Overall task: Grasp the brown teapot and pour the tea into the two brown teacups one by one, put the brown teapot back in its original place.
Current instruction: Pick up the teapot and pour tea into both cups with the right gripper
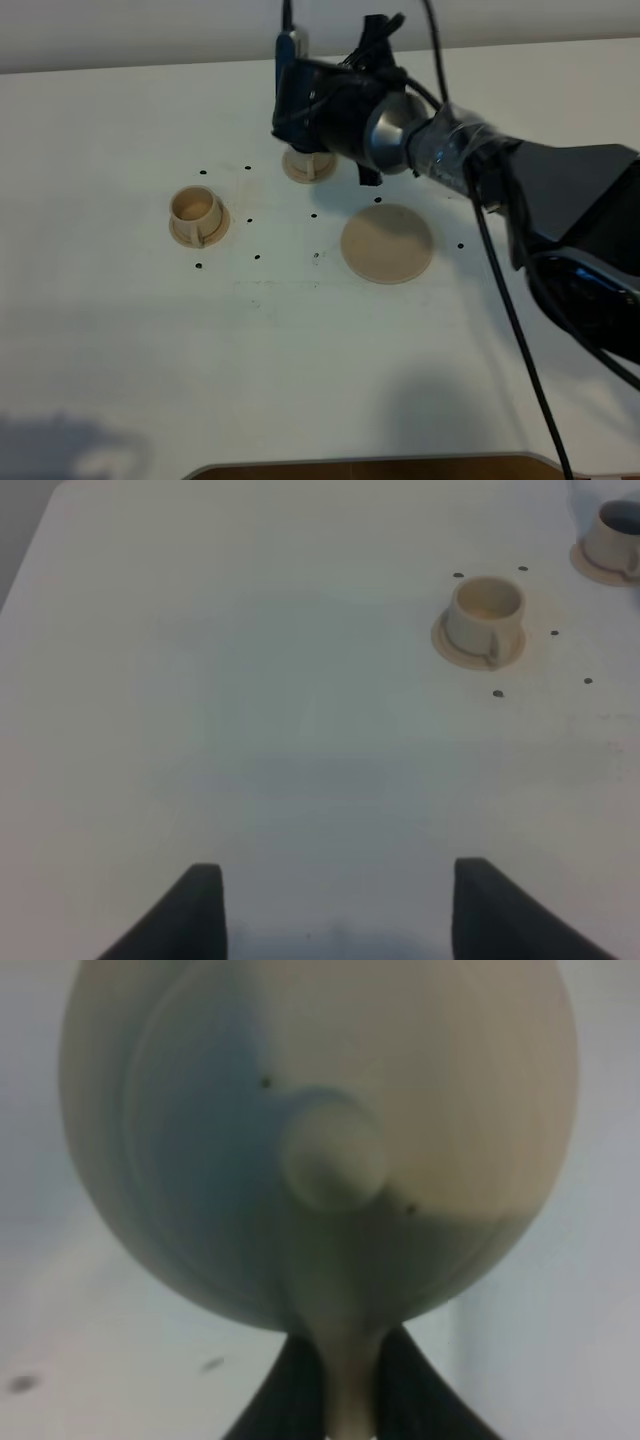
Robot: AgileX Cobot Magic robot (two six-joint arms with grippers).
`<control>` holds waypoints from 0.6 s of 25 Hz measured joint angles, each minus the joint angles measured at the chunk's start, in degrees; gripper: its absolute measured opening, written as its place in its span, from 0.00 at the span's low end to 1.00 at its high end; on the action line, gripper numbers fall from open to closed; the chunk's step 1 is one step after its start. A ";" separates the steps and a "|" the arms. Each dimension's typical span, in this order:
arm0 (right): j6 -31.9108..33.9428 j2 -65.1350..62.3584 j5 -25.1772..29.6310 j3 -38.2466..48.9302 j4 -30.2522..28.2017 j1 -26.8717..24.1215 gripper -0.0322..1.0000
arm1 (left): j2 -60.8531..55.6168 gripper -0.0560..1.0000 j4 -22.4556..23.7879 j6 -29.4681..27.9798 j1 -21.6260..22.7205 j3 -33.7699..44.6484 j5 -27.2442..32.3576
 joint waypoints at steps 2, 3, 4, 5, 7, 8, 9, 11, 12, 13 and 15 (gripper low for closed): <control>3.87 -1.15 2.17 0.00 3.65 0.00 0.15 | 0.00 0.56 0.00 0.00 0.00 0.00 0.00; 5.67 -1.75 3.30 0.00 5.52 0.00 0.15 | 0.00 0.56 0.00 0.00 0.00 0.00 0.00; 7.45 -2.25 3.90 0.00 7.51 0.00 0.15 | 0.00 0.56 0.00 0.00 0.00 0.00 0.00; 8.69 -2.66 4.31 0.00 9.69 -0.11 0.15 | 0.00 0.56 0.00 0.00 0.00 0.00 0.00; 9.86 -3.16 4.39 0.00 14.75 -0.58 0.15 | 0.00 0.56 0.00 0.00 0.00 0.00 0.00; 10.34 -3.17 4.39 0.00 18.01 -0.99 0.15 | 0.00 0.56 0.00 0.00 0.00 0.00 0.00; 10.79 -3.17 4.39 0.00 20.96 -1.39 0.15 | 0.00 0.56 0.00 0.00 0.00 0.00 0.00; 11.45 -3.17 4.58 0.00 27.70 -2.60 0.15 | 0.00 0.56 0.00 0.00 0.00 0.00 0.00; 11.59 -3.17 4.65 0.00 30.14 -3.18 0.15 | 0.00 0.56 0.00 0.00 0.00 0.00 0.00; 11.74 -3.17 4.76 0.00 31.73 -3.59 0.15 | 0.00 0.56 0.00 0.00 0.00 0.00 0.00; 12.16 -3.17 4.65 0.00 34.38 -4.46 0.15 | 0.00 0.56 0.00 0.00 0.00 0.00 0.00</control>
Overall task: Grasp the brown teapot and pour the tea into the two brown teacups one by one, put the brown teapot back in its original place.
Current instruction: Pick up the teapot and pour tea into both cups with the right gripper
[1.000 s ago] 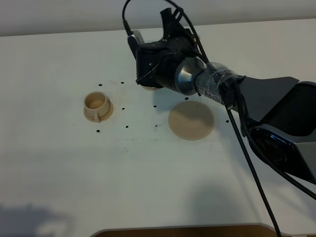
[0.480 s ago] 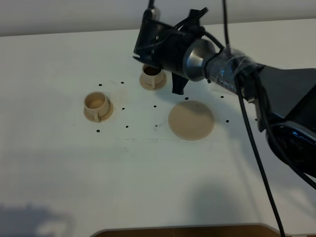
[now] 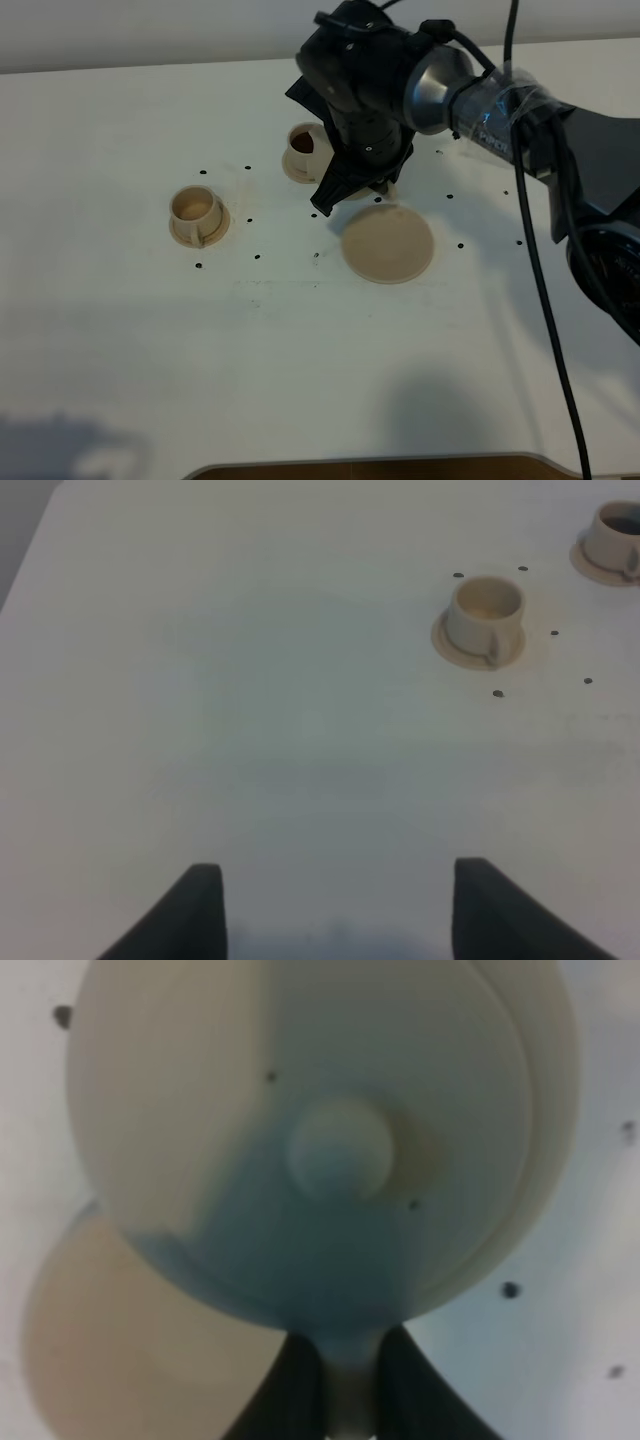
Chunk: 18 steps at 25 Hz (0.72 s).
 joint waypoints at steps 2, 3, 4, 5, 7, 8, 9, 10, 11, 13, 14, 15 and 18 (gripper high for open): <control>0.51 0.00 -0.39 0.00 2.10 -0.71 0.15 | 0.00 0.56 0.00 0.00 0.00 0.00 0.00; 0.56 0.00 -0.59 0.00 2.86 -0.93 0.15 | 0.00 0.56 0.00 0.00 0.00 0.00 0.00; 0.56 0.00 -0.61 0.00 3.39 -1.13 0.15 | 0.00 0.56 0.00 0.00 0.00 0.00 0.00; 0.56 0.00 -0.61 0.00 3.93 -1.21 0.15 | 0.00 0.56 0.00 0.00 0.00 0.00 0.00; 0.56 0.00 -0.61 0.00 4.72 -1.21 0.15 | 0.00 0.56 0.00 -0.01 0.00 0.00 0.00; 0.51 0.00 -0.56 0.08 5.36 -1.21 0.15 | 0.00 0.56 0.00 -0.01 0.00 0.00 0.00; 0.51 0.00 -0.60 0.18 5.84 -1.21 0.15 | 0.00 0.56 0.00 -0.01 0.00 0.00 0.00; 0.51 0.00 -1.06 0.79 6.10 -1.21 0.15 | 0.00 0.56 0.00 -0.01 0.00 0.00 0.00; 0.51 0.00 -1.41 1.46 6.16 -1.21 0.15 | 0.00 0.56 0.00 -0.01 0.00 0.00 0.00; 0.51 0.06 -1.84 2.61 6.34 -1.21 0.15 | 0.00 0.56 0.00 -0.01 0.00 0.00 0.00; 0.45 0.06 -1.72 2.93 6.33 -1.21 0.15 | 0.00 0.56 0.00 -0.01 0.00 0.00 0.00; 0.25 0.06 -1.66 2.99 6.33 -1.13 0.15 | 0.00 0.56 0.00 -0.01 0.00 0.00 0.00; -0.05 -0.58 -1.61 2.99 5.29 0.13 0.15 | 0.00 0.56 0.00 -0.01 0.00 0.00 0.00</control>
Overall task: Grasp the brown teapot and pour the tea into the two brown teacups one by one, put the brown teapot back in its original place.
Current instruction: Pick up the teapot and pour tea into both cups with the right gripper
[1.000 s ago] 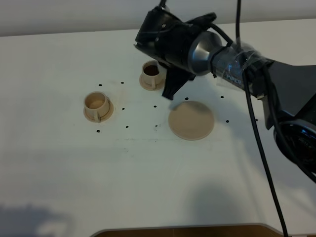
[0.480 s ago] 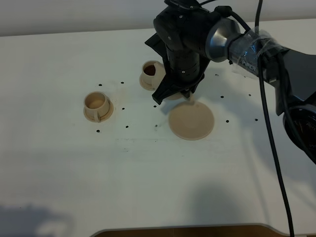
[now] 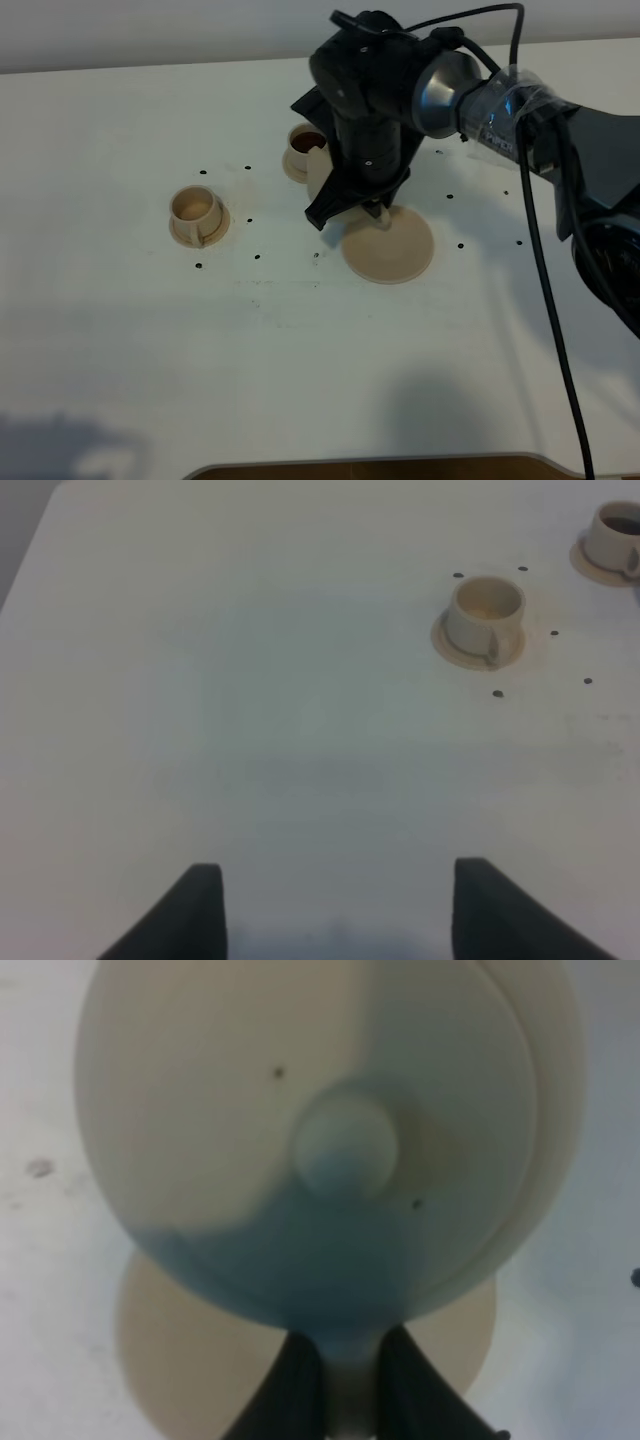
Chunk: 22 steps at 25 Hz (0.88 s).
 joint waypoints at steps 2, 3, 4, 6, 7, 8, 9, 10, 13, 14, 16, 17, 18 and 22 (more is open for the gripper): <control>-0.07 -1.21 -0.24 0.00 -1.81 1.73 0.15 | 0.00 0.56 0.00 0.00 0.00 0.00 0.00; -0.08 -2.01 -0.31 0.00 -3.34 2.93 0.15 | 0.00 0.56 0.00 0.00 0.00 0.00 0.00; -0.08 -2.59 -0.45 0.00 -5.08 4.23 0.15 | 0.00 0.56 0.00 0.00 0.00 0.00 0.00; -0.08 -3.42 -0.56 -0.36 -8.57 6.64 0.15 | 0.00 0.56 0.00 0.00 0.00 0.00 0.00; -0.08 -3.41 -0.80 -0.47 -10.32 7.91 0.15 | 0.00 0.56 0.00 0.00 0.00 0.00 0.00; -0.12 -3.41 -1.15 -0.52 -11.92 8.93 0.15 | 0.00 0.56 0.00 0.00 0.00 0.00 0.00; -0.12 -3.41 -1.78 -0.52 -13.02 10.04 0.15 | 0.00 0.56 0.00 0.00 0.00 0.00 0.00; -0.12 -3.41 -2.46 -0.52 -14.18 11.02 0.15 | 0.00 0.56 0.00 0.00 0.00 0.00 0.00; -0.12 -3.41 -5.21 -0.52 -17.14 13.15 0.15 | 0.00 0.56 0.00 0.00 0.00 0.00 0.00; -0.12 -3.16 -5.99 -0.52 -17.82 13.70 0.15 | 0.00 0.56 0.00 0.00 0.00 0.00 0.00; -0.34 -2.18 -7.01 -0.90 -19.12 14.32 0.15 | 0.00 0.56 0.00 0.00 0.00 0.00 0.00; -0.58 -1.35 -7.16 -1.40 -19.84 14.60 0.15 | 0.00 0.56 0.00 0.00 0.00 0.00 0.00; -0.92 -0.55 -7.16 -2.02 -20.96 14.92 0.15 | 0.00 0.56 0.00 0.00 0.00 0.00 0.00; -3.03 2.70 -7.09 -5.05 -25.06 16.18 0.15 | 0.00 0.56 0.00 0.00 0.00 0.00 0.00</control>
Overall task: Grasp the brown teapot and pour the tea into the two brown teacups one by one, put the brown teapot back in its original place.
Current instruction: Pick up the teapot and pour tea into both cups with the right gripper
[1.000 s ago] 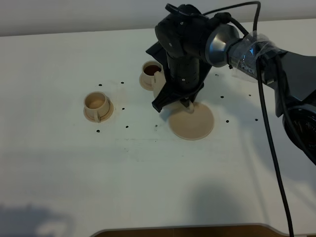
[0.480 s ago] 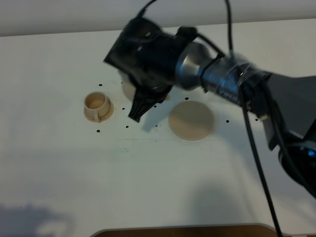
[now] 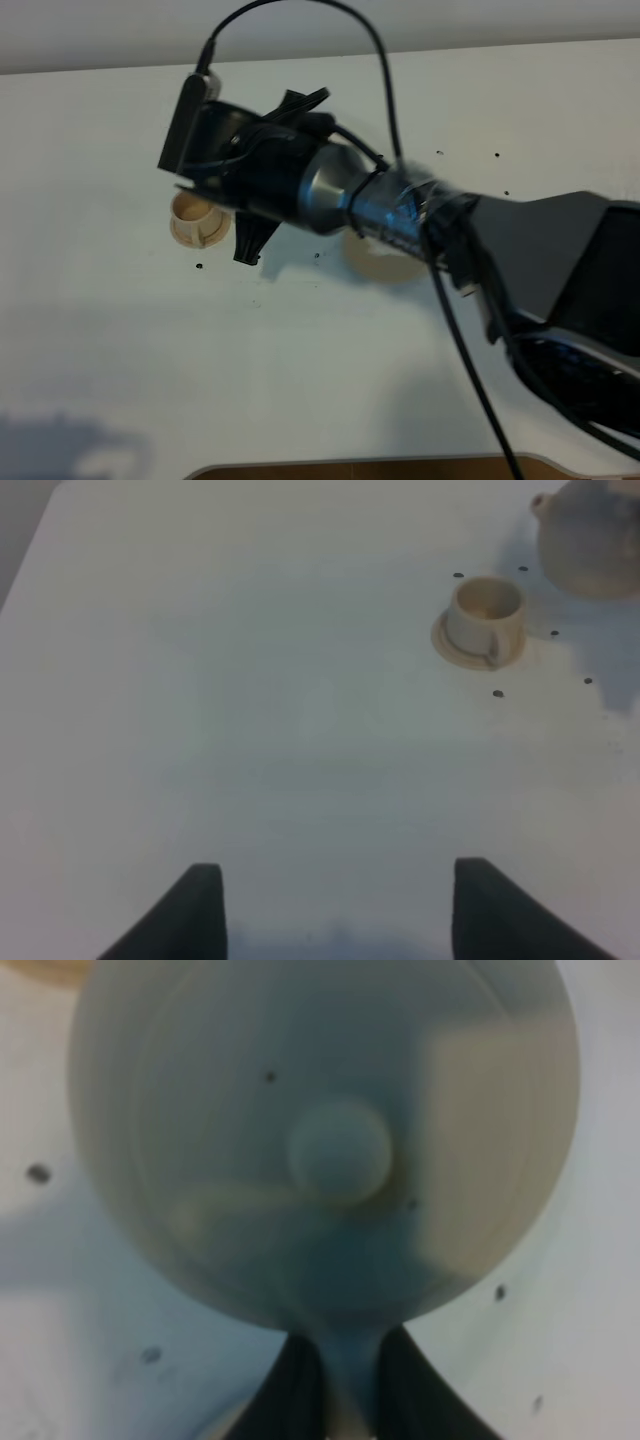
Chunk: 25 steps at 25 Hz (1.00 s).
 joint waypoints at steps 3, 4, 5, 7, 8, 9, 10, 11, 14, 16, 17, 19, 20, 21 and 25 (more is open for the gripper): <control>-1.44 1.90 -0.11 -2.29 -2.83 1.00 0.15 | 0.00 0.56 0.00 0.00 0.00 0.00 0.00; -1.87 2.40 -0.22 -2.85 -4.21 1.23 0.15 | 0.00 0.56 0.00 0.00 0.00 0.00 0.00; -2.07 2.99 -0.29 -3.24 -5.41 1.50 0.15 | 0.00 0.56 0.00 0.00 0.00 0.00 0.00; -2.76 3.92 -0.29 -3.55 -8.12 1.75 0.15 | 0.00 0.56 0.00 0.00 0.00 0.00 0.00; -3.30 4.34 -0.30 -3.55 -8.97 1.74 0.15 | 0.00 0.56 0.00 0.00 0.00 0.00 0.00; -4.00 4.71 -0.30 -3.55 -9.79 1.74 0.15 | 0.00 0.56 0.00 0.00 0.00 0.00 0.00; -4.85 4.85 -0.30 -3.55 -10.58 1.74 0.15 | 0.00 0.56 0.00 0.00 0.00 0.00 0.00; -5.56 4.97 -0.30 -3.55 -11.10 1.74 0.15 | 0.00 0.56 0.00 0.00 0.00 0.00 0.00; -7.62 5.03 -0.30 -3.60 -11.89 1.76 0.15 | 0.00 0.56 0.00 0.00 0.00 0.00 0.00; -8.65 5.25 -0.30 -3.60 -12.42 1.76 0.15 | 0.00 0.56 0.00 0.00 0.00 0.00 0.00; -9.17 5.66 -0.30 -3.60 -13.12 1.76 0.15 | 0.00 0.56 0.00 0.00 0.00 0.00 0.00; -9.52 6.55 -0.30 -3.67 -14.62 1.76 0.15 | 0.00 0.56 0.00 0.00 0.00 0.00 0.00; -9.68 7.09 -0.25 -3.67 -15.49 1.76 0.15 | 0.00 0.56 0.00 0.00 0.00 0.00 0.00; -9.75 7.52 -0.17 -3.67 -16.50 1.76 0.15 | 0.00 0.56 0.00 0.00 0.00 0.00 0.00; -9.99 8.18 0.17 -3.67 -19.60 2.00 0.15 | 0.00 0.56 0.00 0.00 0.00 0.00 0.00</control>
